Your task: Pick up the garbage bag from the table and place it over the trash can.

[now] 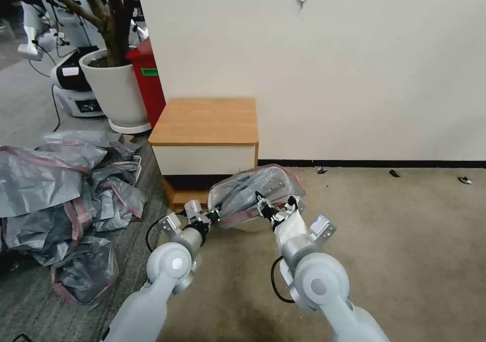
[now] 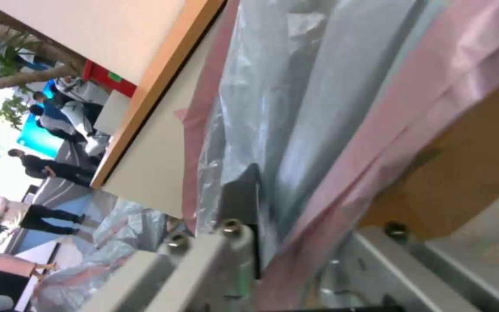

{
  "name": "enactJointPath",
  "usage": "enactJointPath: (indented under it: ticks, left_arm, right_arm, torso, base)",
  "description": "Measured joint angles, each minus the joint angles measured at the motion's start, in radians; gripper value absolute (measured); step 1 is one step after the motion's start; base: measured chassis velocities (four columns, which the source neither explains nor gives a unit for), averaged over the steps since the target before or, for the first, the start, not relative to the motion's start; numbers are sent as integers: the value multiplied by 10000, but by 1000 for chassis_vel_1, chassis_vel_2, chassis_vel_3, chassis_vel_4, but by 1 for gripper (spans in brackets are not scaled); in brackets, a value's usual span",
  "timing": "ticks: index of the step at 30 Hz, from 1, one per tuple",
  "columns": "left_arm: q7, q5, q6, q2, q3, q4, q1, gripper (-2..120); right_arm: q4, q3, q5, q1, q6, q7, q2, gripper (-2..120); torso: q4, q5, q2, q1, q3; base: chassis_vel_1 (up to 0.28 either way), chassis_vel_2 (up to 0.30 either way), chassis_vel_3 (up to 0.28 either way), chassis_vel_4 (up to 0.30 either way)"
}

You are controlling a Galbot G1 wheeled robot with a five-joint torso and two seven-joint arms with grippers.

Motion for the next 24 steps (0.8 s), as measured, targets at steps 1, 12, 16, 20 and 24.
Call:
enactJointPath:
  ticks: [1, 12, 16, 20, 24]
  left_arm:
    - [0, 0, 0, 0, 0, 0, 0, 2]
    - [-253, -425, 4, 1, -149, 219, -145, 2]
    - [-357, -563, 8, -46, -157, 260, -183, 2]
    - [-507, -683, 9, -145, -170, 374, -241, 2]
    - [-589, -697, 9, -251, -140, 439, -268, 2]
  right_arm:
    - [0, 0, 0, 0, 0, 0, 0, 10]
    - [44, -2, -170, -102, 111, -203, -31, 5]
    - [52, -18, -222, -134, 196, -335, -21, 6]
    - [86, -56, -348, -220, 465, -685, -36, 6]
    - [84, -117, -451, -312, 738, -1065, -81, 5]
  torso:
    - [0, 0, 0, 0, 0]
    - [0, 0, 0, 0, 0]
    - [0, 0, 0, 0, 0]
    - [0, 0, 0, 0, 0]
    - [0, 0, 0, 0, 0]
  base:
    - [0, 0, 0, 0]
    - [0, 0, 0, 0]
    - [0, 0, 0, 0]
    - [0, 0, 0, 0]
    - [0, 0, 0, 0]
